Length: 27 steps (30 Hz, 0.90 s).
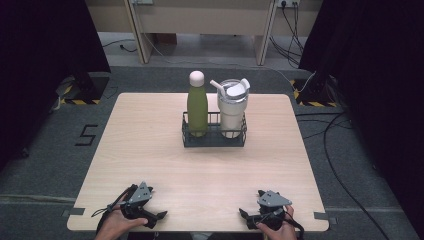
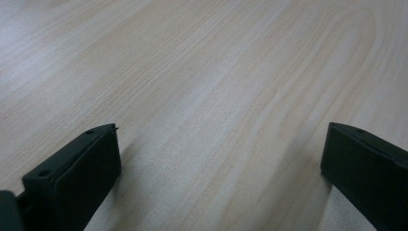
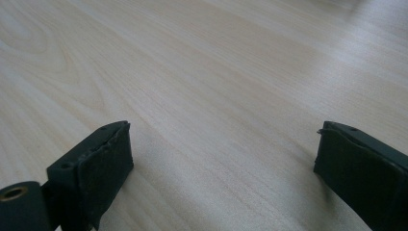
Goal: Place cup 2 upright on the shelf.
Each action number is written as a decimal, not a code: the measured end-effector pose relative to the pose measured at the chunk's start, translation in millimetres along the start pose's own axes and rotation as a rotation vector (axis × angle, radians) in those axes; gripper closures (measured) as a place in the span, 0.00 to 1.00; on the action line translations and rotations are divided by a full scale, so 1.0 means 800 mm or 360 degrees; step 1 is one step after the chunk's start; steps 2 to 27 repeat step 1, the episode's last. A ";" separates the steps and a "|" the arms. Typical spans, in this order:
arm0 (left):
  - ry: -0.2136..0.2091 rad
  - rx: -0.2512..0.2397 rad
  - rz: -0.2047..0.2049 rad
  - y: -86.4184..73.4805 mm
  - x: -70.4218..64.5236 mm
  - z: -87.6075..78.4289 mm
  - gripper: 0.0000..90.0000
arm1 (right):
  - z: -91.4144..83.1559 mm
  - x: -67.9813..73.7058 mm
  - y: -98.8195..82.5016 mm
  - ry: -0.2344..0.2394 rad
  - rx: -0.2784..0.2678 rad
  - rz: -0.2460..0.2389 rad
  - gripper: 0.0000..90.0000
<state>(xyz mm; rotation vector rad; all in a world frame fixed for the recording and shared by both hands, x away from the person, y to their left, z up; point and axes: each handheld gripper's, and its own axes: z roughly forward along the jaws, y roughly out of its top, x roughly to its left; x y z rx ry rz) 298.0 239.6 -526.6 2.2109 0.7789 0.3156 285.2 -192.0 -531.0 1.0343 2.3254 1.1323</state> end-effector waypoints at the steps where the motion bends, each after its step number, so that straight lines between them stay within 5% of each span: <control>1: -0.0001 0.0000 0.0001 0.000 0.000 0.000 0.00 | 0.000 0.000 0.000 -0.0001 -0.0002 -0.0003 0.07; 27: -0.0001 0.0000 0.0001 0.000 0.000 0.000 0.00 | 0.000 0.000 0.000 -0.0001 -0.0002 -0.0003 0.07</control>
